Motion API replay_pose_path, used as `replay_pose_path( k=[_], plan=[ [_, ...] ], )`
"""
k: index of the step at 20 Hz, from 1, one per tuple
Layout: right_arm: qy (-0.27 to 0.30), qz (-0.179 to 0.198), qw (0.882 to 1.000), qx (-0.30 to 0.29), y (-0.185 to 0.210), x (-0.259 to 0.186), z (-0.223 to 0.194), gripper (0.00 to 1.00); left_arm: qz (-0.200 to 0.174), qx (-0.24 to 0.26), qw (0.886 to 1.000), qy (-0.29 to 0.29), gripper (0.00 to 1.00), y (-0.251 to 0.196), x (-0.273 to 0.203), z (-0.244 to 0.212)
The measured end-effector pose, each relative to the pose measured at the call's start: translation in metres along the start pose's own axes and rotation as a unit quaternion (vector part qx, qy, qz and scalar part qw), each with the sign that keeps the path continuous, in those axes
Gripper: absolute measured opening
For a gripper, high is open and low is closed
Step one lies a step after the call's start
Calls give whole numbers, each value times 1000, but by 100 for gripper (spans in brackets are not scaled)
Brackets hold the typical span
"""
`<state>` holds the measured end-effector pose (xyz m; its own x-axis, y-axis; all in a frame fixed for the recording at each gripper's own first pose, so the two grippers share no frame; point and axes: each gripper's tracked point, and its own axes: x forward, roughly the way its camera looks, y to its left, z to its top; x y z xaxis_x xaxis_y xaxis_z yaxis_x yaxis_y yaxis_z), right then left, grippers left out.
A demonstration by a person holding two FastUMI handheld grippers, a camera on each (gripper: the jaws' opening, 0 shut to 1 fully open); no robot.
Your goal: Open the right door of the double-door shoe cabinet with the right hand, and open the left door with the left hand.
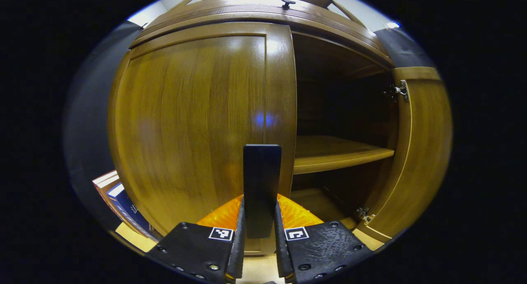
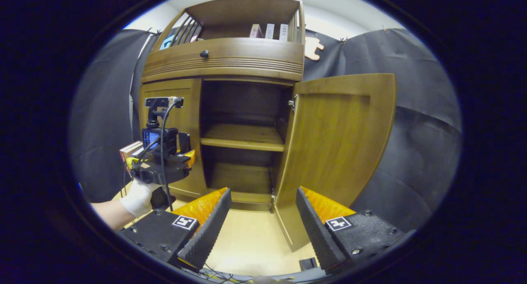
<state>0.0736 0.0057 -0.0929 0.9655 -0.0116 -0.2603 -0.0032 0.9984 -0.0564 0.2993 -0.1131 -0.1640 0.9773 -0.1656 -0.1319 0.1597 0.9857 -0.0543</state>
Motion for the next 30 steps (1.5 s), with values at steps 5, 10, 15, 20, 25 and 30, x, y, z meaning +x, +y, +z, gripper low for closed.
replay_pose_path(
  k=[5, 10, 15, 20, 25, 30],
  plan=[
    [1, 4, 1000, 4, -2, -11, -5, 99, -13, -3, 1000, 1, 24, 0, -18, -3],
    [5, 15, 1000, 3, 0, -23, -17, 99, -19, 3, 1000, 0, 24, 3, -45, -6],
    [13, 28, 1000, 3, 4, -34, -28, 99, -17, 11, 1000, -4, 24, 13, -84, -12],
    [14, 42, 999, 1, 6, -44, -34, 99, -17, 17, 1000, -1, 23, 27, -119, -16],
    [18, 51, 999, 6, 9, -46, -36, 99, -8, 13, 1000, -3, 23, 49, -154, -20],
    [24, 68, 997, 2, 22, -47, -41, 99, 23, 11, 1000, -11, 23, 73, -181, -24]
  ],
)
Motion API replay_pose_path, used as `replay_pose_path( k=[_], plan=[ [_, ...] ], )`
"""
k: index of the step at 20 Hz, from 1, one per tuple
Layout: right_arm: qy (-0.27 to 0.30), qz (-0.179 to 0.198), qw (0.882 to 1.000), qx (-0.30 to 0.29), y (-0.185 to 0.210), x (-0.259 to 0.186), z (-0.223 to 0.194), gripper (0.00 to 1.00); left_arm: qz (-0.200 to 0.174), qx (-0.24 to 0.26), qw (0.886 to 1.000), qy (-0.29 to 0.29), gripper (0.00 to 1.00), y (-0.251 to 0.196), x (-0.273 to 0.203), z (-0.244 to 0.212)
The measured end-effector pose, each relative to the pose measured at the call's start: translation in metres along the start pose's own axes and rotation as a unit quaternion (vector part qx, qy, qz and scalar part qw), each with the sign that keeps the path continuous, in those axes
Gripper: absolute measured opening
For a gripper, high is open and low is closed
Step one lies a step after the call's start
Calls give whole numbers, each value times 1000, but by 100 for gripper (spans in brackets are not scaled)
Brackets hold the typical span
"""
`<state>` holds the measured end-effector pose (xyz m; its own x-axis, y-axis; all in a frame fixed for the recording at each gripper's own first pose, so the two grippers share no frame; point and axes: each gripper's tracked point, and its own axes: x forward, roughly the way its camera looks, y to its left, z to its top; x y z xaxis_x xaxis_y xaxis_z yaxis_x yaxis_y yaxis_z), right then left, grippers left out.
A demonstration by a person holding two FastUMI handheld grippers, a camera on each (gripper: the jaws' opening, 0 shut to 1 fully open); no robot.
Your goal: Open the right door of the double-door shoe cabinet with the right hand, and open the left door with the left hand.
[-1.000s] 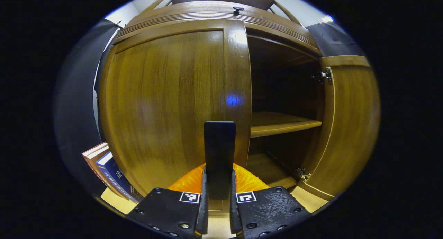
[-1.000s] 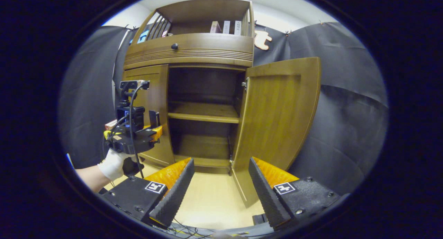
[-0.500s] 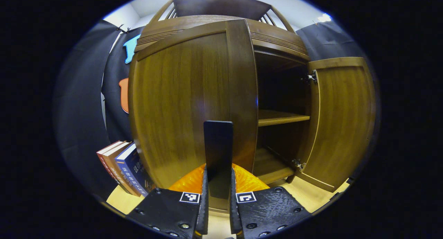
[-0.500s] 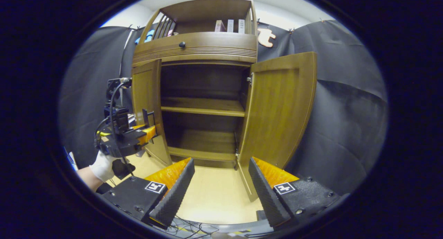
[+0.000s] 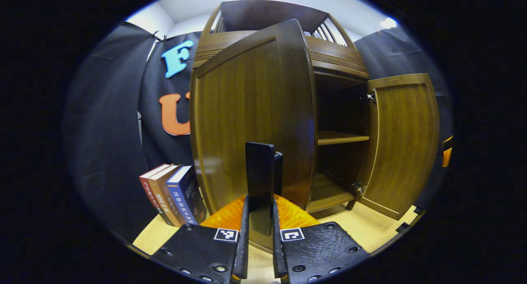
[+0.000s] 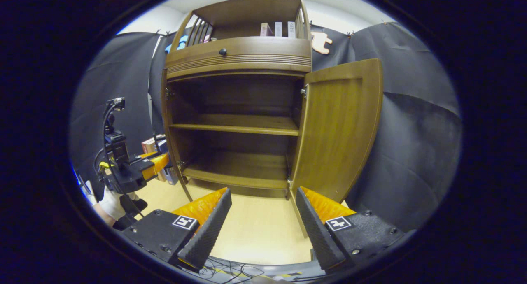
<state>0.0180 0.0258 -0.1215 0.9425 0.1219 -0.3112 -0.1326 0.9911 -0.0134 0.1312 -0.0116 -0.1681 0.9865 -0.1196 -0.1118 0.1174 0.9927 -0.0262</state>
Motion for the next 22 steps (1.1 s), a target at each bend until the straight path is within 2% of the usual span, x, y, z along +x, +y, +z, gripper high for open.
replay_pose_path(
  k=[2, 4, 12, 13, 22],
  plan=[
    [4, 7, 1000, -1, 6, 1, -1, 99, 8, -2, 1000, -1, 23, 10, -6, -1],
    [5, 17, 1000, 3, 13, 1, -2, 99, 13, -5, 1000, -3, 12, 19, -13, -1],
    [7, 44, 999, -1, 32, 2, -3, 99, 24, -10, 1000, 4, 12, 54, -28, -6],
    [7, 46, 999, 0, 34, 2, -3, 99, 26, -12, 1000, 1, 2, 59, -35, -5],
    [12, 61, 998, 6, 48, 5, -7, 99, 15, -19, 1000, -2, 3, 113, -47, -8]
  ],
)
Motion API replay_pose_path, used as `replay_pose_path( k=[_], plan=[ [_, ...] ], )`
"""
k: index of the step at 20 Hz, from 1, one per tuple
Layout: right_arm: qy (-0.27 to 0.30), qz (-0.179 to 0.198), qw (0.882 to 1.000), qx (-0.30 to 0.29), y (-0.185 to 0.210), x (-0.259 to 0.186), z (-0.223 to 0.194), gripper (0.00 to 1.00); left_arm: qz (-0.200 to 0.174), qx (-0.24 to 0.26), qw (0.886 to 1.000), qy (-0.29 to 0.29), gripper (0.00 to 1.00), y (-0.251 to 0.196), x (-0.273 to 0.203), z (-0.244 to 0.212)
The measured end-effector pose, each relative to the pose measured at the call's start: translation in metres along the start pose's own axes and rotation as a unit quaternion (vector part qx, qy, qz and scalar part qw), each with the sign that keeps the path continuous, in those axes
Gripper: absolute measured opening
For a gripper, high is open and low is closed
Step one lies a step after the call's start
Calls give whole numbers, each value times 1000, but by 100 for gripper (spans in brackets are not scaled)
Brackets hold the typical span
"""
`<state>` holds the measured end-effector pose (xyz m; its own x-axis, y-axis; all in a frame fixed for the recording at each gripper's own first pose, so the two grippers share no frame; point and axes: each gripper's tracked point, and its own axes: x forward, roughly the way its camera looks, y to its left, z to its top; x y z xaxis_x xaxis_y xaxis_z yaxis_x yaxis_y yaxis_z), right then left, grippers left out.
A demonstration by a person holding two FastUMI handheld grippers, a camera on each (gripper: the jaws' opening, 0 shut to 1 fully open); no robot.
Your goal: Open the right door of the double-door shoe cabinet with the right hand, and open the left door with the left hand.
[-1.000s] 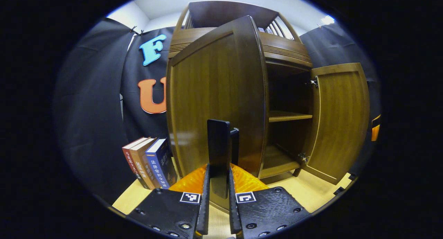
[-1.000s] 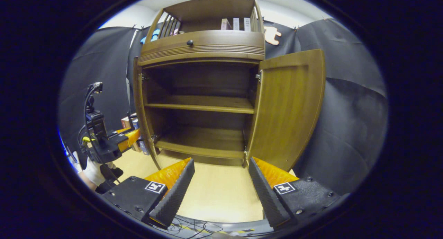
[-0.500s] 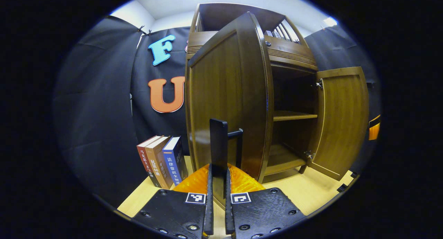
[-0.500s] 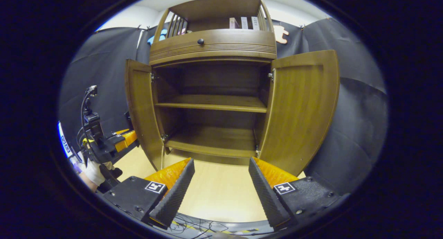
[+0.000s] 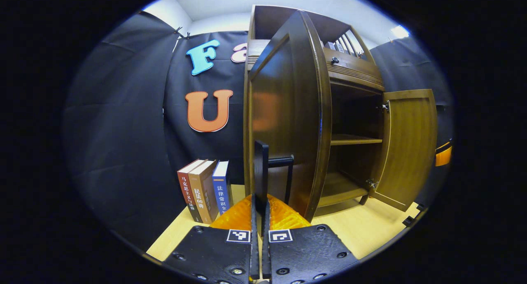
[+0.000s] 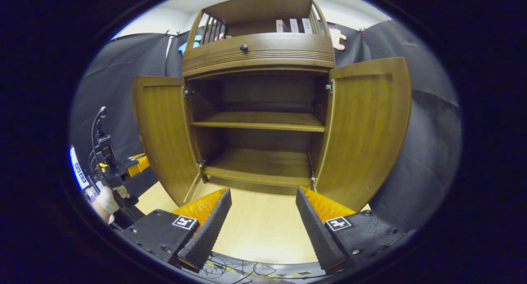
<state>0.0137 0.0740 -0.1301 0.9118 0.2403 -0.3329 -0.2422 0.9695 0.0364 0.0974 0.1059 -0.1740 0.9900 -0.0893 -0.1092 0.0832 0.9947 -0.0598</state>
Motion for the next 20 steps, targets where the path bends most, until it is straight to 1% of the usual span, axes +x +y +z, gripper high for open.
replay_pose_path(
  k=[2, 5, 7, 10, 13, 15, 16, 17, 18, 19, 20],
  plan=[
    [0, 5, 1000, 4, 5, -1, 0, 99, -5, 9, 1000, 4, 2, 18, 0, -1],
    [-1, 6, 1000, 2, 8, -4, 2, 99, -33, 7, 999, 14, 2, 38, 5, -3],
    [0, 6, 1000, 1, 9, -6, 2, 99, -60, -8, 998, 24, 2, 46, 6, -6],
    [1, 6, 1000, 2, 12, -9, 4, 99, -94, -10, 995, 23, 2, 58, 8, -5],
    [1, 5, 1000, -4, 15, -11, 8, 99, -139, -28, 990, 25, 2, 70, 9, -5],
    [3, 6, 1000, -11, 19, -10, 9, 99, -173, -43, 983, 34, 7, 68, 12, -6],
    [4, 9, 1000, -14, 23, -11, 9, 99, -185, -45, 981, 39, 7, 69, 12, -7],
    [6, 13, 1000, -17, 26, -11, 9, 100, -192, -37, 980, 44, 8, 70, 11, -7],
    [7, 16, 1000, -20, 29, -11, 9, 99, -196, -26, 979, 51, 8, 71, 10, -9],
    [7, 18, 1000, -23, 30, -12, 10, 99, -195, -12, 979, 58, 16, 75, 7, -11],
    [6, 19, 1000, -24, 31, -12, 11, 99, -192, 2, 979, 65, 20, 80, 5, -14]
  ],
)
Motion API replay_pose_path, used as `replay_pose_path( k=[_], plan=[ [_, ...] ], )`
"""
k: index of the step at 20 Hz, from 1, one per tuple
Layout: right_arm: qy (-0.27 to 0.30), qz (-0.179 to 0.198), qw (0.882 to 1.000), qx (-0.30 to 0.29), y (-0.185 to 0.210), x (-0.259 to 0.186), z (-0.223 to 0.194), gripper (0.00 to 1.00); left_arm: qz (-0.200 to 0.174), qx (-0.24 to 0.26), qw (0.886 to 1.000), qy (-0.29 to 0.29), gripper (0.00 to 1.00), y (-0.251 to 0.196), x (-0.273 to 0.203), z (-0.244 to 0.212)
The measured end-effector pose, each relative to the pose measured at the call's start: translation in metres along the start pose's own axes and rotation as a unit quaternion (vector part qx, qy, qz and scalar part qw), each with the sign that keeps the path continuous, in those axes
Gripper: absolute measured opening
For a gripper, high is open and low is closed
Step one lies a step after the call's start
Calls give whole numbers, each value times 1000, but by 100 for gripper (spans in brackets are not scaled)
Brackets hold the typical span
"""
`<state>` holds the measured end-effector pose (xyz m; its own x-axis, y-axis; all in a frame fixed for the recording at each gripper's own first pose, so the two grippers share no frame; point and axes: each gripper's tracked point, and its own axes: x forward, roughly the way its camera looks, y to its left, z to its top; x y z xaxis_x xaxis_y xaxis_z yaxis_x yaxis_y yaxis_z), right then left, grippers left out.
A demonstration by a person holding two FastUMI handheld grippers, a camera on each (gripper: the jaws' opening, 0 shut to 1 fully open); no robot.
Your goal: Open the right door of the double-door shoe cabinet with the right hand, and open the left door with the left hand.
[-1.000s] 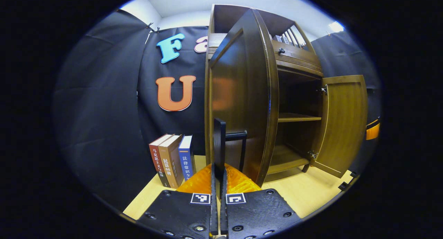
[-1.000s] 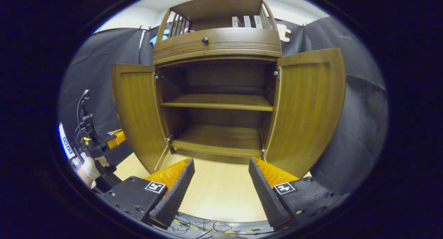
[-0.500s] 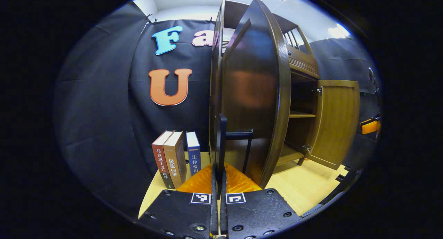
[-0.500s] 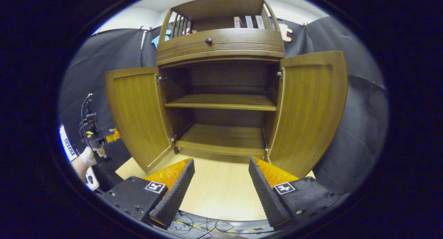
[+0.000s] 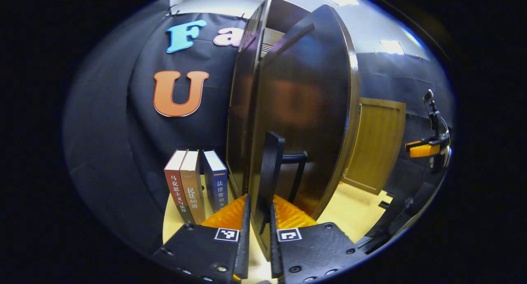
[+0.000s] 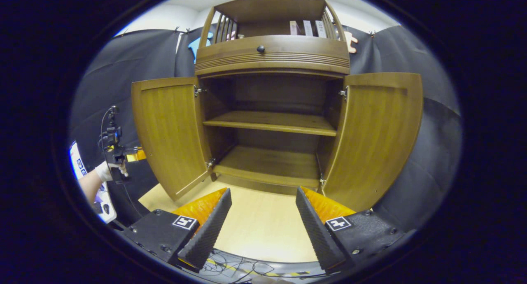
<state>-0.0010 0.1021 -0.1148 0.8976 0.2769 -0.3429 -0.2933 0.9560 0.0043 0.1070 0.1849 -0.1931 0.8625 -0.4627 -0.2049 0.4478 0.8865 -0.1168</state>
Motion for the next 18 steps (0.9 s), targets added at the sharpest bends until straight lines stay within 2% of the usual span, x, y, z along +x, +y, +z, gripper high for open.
replay_pose_path(
  k=[3, 6, 9, 12, 14, 15, 16, 18],
  plan=[
    [-6, 0, 1000, -1, -1, 2, 5, 99, 12, 11, 1000, 21, 59, 6, -21, -10],
    [-18, -8, 1000, -13, -3, 1, 8, 99, 52, -1, 998, 40, 98, 15, -48, -14],
    [-31, -13, 999, -10, -10, 3, 14, 99, 121, 6, 992, 28, 95, 18, -78, 5],
    [-41, -16, 999, -5, -15, 3, 19, 99, 170, -4, 985, 9, 95, -9, -99, 36],
    [-54, -25, 998, -8, -22, 5, 23, 99, 215, 16, 976, -26, 95, -24, -108, 66],
    [-58, -32, 998, -11, -28, 6, 25, 100, 222, 20, 974, -41, 100, -41, -106, 78],
    [-61, -36, 997, -10, -32, 6, 25, 99, 231, 30, 972, -45, 95, -53, -103, 82],
    [-66, -44, 997, -2, -42, 7, 27, 99, 263, 67, 961, -51, 95, -73, -104, 90]
  ],
)
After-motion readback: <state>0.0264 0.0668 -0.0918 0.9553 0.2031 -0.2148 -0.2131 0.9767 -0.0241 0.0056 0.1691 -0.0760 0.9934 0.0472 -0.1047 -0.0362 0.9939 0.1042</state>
